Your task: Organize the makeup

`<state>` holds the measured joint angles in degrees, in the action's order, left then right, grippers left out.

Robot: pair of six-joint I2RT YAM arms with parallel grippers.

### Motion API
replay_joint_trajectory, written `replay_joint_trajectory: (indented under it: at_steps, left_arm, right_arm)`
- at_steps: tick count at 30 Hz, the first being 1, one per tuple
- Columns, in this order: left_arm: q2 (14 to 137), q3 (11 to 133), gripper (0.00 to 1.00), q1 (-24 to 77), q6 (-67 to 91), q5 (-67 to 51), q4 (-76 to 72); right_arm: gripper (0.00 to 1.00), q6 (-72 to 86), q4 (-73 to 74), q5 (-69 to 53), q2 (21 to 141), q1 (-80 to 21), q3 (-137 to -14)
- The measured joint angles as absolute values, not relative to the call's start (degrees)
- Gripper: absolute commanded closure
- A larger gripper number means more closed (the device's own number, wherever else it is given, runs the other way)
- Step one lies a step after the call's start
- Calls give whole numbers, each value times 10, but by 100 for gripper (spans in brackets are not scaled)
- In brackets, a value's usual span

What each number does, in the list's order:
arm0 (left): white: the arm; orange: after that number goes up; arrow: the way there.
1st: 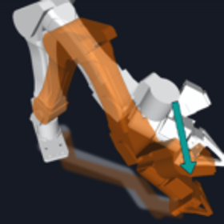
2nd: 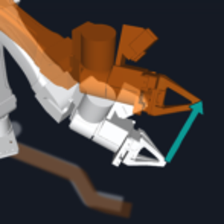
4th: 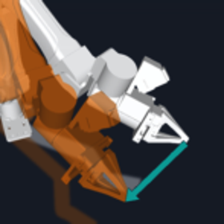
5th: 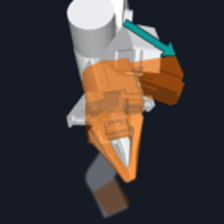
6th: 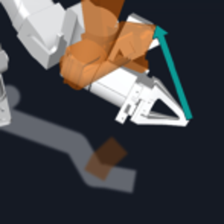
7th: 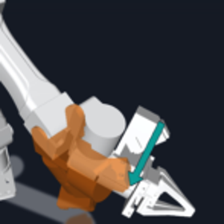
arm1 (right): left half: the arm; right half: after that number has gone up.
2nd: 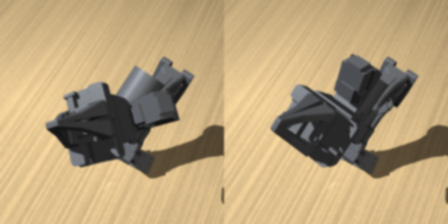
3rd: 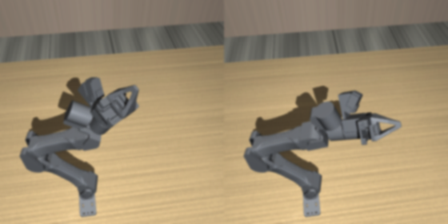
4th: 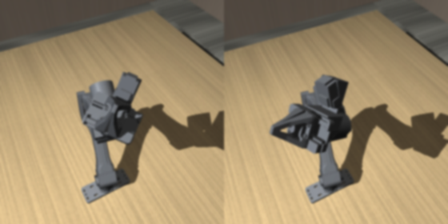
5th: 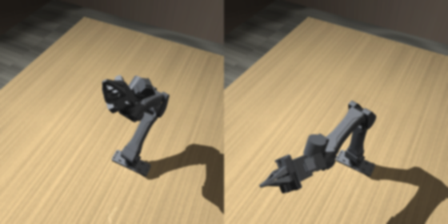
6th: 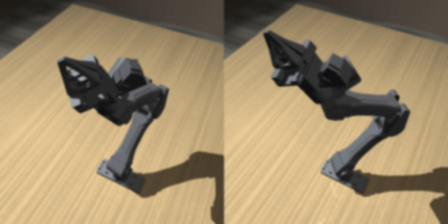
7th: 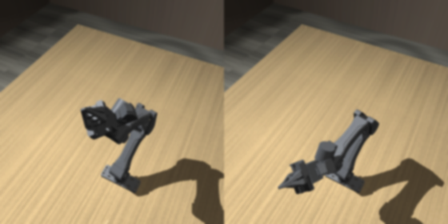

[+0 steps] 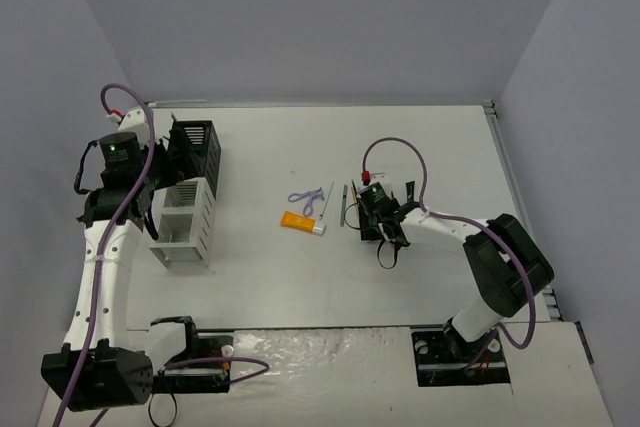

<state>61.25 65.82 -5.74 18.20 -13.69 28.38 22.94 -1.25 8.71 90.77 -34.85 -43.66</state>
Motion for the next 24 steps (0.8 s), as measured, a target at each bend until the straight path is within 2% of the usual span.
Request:
replay_joint_trajectory:
  at_steps: [13, 21, 24]
  left_arm:
    - [613, 658, 3, -57, 182, -137, 284]
    - [613, 658, 3, -57, 182, -137, 284]
    - [613, 658, 3, -57, 182, -137, 284]
  right_arm:
    - [67, 225, -25, 86, 943, -350, -470]
    - [81, 222, -35, 88, 967, -350, -493]
    - [92, 221, -43, 88, 972, -350, -496]
